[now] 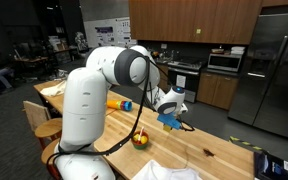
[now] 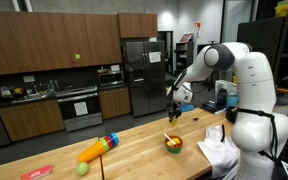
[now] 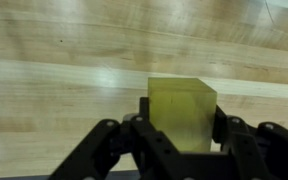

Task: Move the yellow block on the table to the left.

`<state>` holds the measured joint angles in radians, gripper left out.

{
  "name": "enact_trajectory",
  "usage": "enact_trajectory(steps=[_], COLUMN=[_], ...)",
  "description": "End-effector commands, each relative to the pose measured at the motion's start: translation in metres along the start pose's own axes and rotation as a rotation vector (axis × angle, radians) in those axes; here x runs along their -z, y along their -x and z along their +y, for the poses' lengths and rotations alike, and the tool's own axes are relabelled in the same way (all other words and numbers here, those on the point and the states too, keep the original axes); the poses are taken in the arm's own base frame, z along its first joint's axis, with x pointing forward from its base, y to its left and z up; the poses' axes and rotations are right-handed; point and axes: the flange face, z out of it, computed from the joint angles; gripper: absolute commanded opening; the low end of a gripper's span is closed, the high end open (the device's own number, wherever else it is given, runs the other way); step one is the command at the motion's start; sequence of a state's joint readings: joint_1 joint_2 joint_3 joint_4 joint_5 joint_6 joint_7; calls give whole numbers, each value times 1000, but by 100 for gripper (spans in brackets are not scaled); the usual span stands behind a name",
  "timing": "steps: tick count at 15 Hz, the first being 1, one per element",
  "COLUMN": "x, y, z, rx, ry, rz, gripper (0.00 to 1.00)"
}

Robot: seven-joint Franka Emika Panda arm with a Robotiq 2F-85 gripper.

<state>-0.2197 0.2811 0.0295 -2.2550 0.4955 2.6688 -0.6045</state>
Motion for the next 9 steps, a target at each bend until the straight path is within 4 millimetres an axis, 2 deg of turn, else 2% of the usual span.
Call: enact_trajectory(steps=[1, 7, 8, 9], x=[-1, -4, -4, -8], y=[-2, -5, -5, -8], z=[-3, -5, -5, -8], rx=[-4, -10, -10, -26], ry=[-1, -3, -3, 4], rz=[0, 2, 2, 10], gripper=[54, 54, 29, 37])
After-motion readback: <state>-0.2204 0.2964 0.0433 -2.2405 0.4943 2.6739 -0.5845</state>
